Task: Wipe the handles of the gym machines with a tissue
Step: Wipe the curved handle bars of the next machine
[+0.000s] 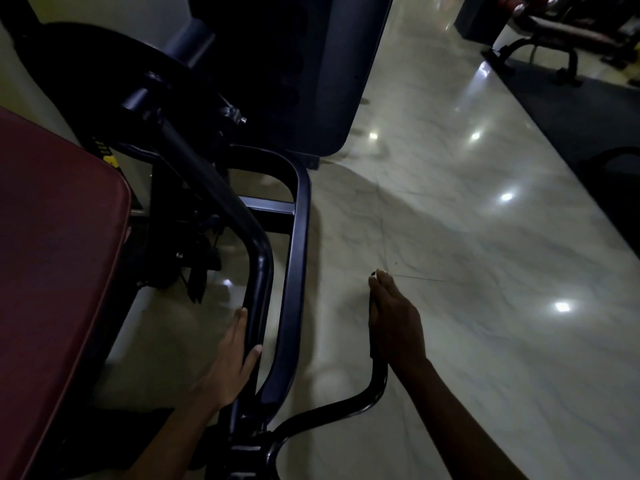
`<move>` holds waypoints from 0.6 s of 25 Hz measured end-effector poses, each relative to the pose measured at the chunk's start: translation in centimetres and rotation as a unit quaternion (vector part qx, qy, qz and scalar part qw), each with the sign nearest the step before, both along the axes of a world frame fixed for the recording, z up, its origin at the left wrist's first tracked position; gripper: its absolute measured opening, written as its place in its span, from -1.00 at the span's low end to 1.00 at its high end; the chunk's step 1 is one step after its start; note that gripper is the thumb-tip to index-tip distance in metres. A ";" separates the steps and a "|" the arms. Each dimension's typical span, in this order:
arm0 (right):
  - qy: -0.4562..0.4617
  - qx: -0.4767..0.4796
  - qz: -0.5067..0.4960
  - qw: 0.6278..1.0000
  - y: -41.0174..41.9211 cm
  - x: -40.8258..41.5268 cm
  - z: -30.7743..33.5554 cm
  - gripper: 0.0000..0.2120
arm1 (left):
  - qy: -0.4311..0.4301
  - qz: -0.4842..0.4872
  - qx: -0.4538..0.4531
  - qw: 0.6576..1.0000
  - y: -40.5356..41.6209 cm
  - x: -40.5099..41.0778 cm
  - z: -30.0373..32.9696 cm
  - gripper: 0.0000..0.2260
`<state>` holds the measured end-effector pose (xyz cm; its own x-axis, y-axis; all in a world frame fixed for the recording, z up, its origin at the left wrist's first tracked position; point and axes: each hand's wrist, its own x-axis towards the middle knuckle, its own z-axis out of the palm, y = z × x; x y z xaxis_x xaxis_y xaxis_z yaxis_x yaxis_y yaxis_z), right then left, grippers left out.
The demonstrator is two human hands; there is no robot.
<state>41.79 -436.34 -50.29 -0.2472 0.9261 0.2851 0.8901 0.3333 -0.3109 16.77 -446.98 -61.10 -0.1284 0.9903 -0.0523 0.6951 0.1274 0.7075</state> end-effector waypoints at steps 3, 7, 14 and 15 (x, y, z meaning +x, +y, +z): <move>-0.020 -0.021 0.003 1.000 0.5 0.0 0.2 -0.57 | 0.052 -0.049 0.027 0.997 0.2 -0.4 -0.5 -0.35; -0.023 -0.015 -0.025 0.999 -1.3 -0.3 0.1 -0.47 | 0.070 -0.046 0.034 0.996 0.2 -0.1 -0.8 -0.39; -0.056 0.010 -0.025 0.998 -6.3 0.3 -0.9 -0.43 | 0.070 -0.029 0.032 0.997 -0.2 0.0 -1.5 -0.34; -0.063 0.013 -0.025 0.998 -7.0 0.3 -1.0 -0.45 | 0.070 -0.030 0.031 0.997 -0.2 0.0 -1.4 -0.34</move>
<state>42.08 -443.35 -51.32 -0.2370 0.9307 0.2786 0.9373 0.2945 -0.1865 16.76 -447.15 -62.49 -0.0702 0.9973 0.0232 0.7932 0.0417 0.6075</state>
